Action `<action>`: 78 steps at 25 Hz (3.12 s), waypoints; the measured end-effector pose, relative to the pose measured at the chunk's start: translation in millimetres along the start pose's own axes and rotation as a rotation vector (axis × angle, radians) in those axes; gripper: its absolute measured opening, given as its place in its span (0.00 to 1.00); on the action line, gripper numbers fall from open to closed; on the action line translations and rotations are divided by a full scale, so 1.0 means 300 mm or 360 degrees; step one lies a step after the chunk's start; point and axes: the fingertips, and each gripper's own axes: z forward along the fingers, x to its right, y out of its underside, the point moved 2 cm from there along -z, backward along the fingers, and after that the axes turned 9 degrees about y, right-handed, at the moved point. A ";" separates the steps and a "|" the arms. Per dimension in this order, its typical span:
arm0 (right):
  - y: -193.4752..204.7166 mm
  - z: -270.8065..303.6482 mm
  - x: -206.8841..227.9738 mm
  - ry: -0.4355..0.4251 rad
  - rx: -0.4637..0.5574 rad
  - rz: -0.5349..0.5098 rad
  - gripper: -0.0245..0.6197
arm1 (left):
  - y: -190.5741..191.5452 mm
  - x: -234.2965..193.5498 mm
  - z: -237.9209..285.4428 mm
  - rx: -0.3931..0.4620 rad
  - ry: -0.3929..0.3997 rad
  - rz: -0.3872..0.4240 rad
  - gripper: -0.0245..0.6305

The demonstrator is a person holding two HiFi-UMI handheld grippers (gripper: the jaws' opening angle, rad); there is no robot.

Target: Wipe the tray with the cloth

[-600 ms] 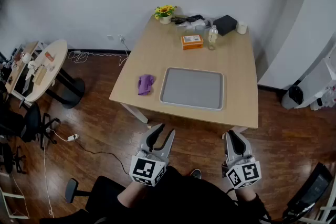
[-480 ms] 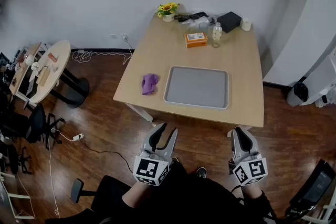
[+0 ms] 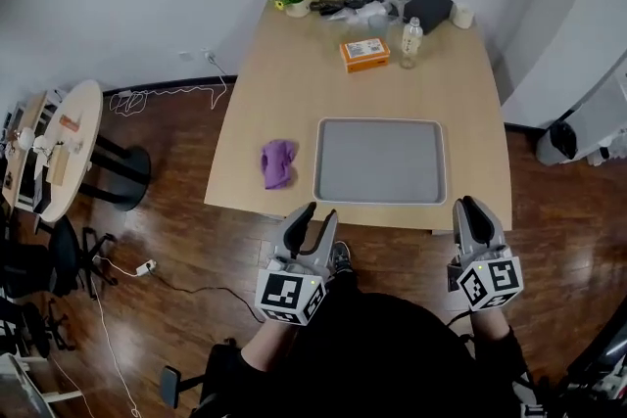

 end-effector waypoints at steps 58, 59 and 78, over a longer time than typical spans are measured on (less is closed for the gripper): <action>0.788 0.616 0.404 0.0214 -0.1123 0.0046 0.16 | 0.619 -0.786 0.793 -0.1398 -0.0028 0.0229 0.16; 0.787 0.616 0.405 0.0215 -0.1117 0.0050 0.16 | 0.617 -0.784 0.801 -0.1422 -0.0025 0.0258 0.16; 0.787 0.601 0.417 0.0136 -0.1044 0.0116 0.16 | 0.695 0.160 1.392 -0.1560 0.0860 0.1062 0.16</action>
